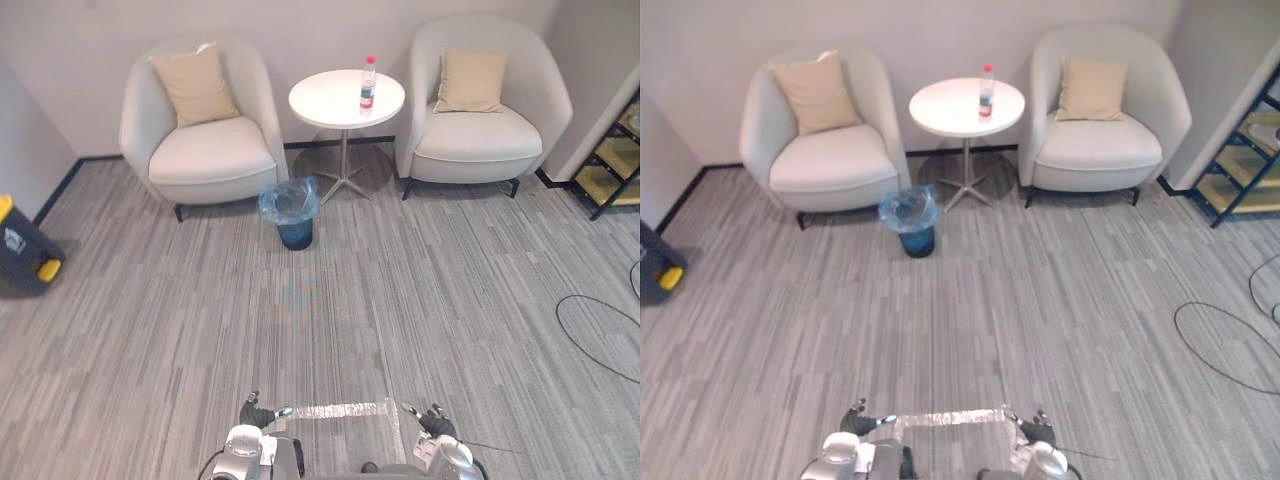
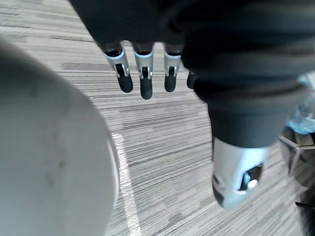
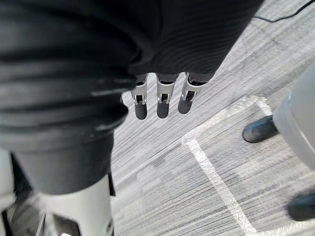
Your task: Gather rubbish on tea table into small bin, then transfer packed bag to large trash can.
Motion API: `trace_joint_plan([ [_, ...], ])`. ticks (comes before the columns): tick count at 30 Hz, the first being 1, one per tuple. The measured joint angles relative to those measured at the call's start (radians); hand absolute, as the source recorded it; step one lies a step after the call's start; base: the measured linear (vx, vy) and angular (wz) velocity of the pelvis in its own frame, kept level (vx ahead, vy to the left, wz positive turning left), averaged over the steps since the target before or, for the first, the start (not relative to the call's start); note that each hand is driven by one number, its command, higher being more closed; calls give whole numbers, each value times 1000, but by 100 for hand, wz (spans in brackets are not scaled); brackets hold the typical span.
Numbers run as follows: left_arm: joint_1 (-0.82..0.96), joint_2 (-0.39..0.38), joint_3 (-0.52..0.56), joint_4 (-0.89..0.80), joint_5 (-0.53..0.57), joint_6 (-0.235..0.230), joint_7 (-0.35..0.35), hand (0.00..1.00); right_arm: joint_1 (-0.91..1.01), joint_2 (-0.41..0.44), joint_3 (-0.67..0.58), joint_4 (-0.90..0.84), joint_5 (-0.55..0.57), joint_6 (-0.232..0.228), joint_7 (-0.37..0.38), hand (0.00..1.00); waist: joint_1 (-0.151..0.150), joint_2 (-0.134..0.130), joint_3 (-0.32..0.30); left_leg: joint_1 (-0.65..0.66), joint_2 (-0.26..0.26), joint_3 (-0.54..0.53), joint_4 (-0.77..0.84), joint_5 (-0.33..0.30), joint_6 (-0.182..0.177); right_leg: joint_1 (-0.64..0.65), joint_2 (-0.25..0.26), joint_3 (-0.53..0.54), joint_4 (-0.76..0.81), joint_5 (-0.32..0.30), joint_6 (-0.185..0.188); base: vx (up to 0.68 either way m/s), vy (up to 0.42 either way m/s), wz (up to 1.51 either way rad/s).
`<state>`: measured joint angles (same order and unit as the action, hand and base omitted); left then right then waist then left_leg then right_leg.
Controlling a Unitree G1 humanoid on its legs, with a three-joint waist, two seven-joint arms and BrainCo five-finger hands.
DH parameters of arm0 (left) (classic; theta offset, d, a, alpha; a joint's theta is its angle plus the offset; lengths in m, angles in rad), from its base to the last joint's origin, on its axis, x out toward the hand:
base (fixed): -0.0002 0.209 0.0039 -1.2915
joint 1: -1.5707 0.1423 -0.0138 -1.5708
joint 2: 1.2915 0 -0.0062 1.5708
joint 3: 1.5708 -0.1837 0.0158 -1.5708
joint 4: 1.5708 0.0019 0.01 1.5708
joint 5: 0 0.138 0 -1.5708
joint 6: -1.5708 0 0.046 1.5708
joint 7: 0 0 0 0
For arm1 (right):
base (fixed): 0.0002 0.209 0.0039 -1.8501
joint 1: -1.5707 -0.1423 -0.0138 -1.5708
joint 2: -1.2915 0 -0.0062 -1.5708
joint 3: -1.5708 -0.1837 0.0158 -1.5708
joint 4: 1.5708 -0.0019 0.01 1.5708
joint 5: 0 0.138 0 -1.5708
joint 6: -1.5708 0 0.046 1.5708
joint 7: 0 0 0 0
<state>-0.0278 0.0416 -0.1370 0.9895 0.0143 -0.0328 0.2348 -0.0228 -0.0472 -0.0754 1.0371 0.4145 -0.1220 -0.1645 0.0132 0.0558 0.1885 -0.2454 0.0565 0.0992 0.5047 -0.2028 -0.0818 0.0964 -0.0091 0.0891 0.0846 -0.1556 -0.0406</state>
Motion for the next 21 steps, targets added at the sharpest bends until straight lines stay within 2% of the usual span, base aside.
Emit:
trace_joint_plan([
  [1,0,-3,0,0,-1,0,-1,0,-2,-1,0,0,0,1,0,0,0,4,1,1,-5,-3,-52,8,6,-1,-1,8,-5,0,1,189,144,-76],
  [2,2,-11,3,-2,-1,0,-2,0,-3,-3,1,0,0,2,0,0,11,18,-4,5,-16,-27,-215,55,-2,-15,3,43,-9,-9,14,230,186,-74],
  [3,2,-13,9,-2,-1,1,-3,0,-2,-3,3,1,-1,5,1,0,25,23,-7,14,-18,-27,-218,102,18,-26,7,69,-6,-17,25,324,237,-99],
  [4,3,-17,25,-3,-2,1,-2,0,-1,2,13,0,-4,9,2,0,41,11,-15,14,-41,-22,-202,74,63,-26,-6,100,10,-34,45,387,231,-69],
  [5,1,-15,32,-1,-2,1,-3,0,-2,6,22,0,-7,12,7,0,39,-2,-15,12,-51,-9,-186,52,76,-37,-15,109,44,-50,68,412,194,-61],
  [6,0,-10,38,-2,-6,0,-3,0,-1,10,23,0,-22,17,14,0,43,-19,-20,28,-61,22,-181,27,83,-87,-25,118,162,-98,101,351,132,-42],
  [8,3,-8,41,3,-13,1,-2,0,1,10,27,0,-22,19,21,0,47,-23,-21,78,-68,52,-200,18,99,-137,-24,124,321,-120,142,318,96,-49],
  [9,17,1,40,4,-16,2,-2,0,2,10,46,0,-23,18,30,0,42,-27,-24,161,-72,88,-243,3,112,-190,-24,122,508,-115,319,290,79,-50],
  [10,21,5,39,4,-17,3,-1,0,0,11,50,-2,-24,18,33,0,40,-28,-24,185,-72,94,-251,-2,115,-209,-23,121,558,-104,323,461,77,-50],
  [11,30,19,34,5,-18,5,-1,0,-8,19,52,-8,-24,18,40,0,33,-37,-22,249,-74,100,-282,-12,118,-254,-29,78,710,-85,320,327,15,-18],
  [12,30,24,29,6,-18,6,0,0,-9,21,52,-11,-26,18,43,0,28,-42,-18,271,-74,100,-293,-15,121,-268,-38,46,755,-86,315,464,-10,-15],
  [13,23,32,20,7,-20,10,1,0,-18,22,51,-16,-48,20,49,0,27,-51,-4,343,-71,96,-333,-16,122,-304,-80,-76,848,-107,258,351,-69,-11],
  [14,21,32,20,14,-23,12,1,0,-19,18,52,-22,-65,22,53,0,24,-42,2,394,-52,92,-363,-16,122,-326,-100,-167,853,-138,168,337,-84,-11],
  [16,21,33,21,19,-34,15,1,0,-21,16,52,-37,-72,22,59,0,23,-28,10,429,-23,89,-370,-16,122,-351,-102,-227,791,-164,115,303,-116,-3],
  [17,24,34,21,23,-38,18,1,0,-21,16,52,-42,-83,22,64,0,20,-26,11,444,-2,81,-363,-16,122,-374,-100,-254,684,-162,103,432,-230,11],
  [18,25,31,21,24,-37,19,-2,0,-23,15,52,-43,-92,21,67,0,12,-30,14,464,15,70,-361,-16,122,-399,-98,-248,518,-117,91,472,-295,27],
  [19,28,32,21,24,-37,19,-2,0,-25,15,53,-43,-94,21,68,0,4,-40,12,477,17,49,-361,-21,112,-406,-95,-223,361,-30,92,498,-325,33],
  [20,35,34,21,23,-36,18,-3,0,-21,16,55,-42,-94,22,68,0,-3,-52,6,483,10,37,-359,-32,94,-396,-96,-197,272,52,89,457,-311,38],
  [21,24,32,35,39,-36,17,-2,0,-21,12,54,-48,-95,20,71,0,-7,-53,11,516,20,0,-352,-73,41,-397,-87,-157,251,187,83,283,-189,18],
])
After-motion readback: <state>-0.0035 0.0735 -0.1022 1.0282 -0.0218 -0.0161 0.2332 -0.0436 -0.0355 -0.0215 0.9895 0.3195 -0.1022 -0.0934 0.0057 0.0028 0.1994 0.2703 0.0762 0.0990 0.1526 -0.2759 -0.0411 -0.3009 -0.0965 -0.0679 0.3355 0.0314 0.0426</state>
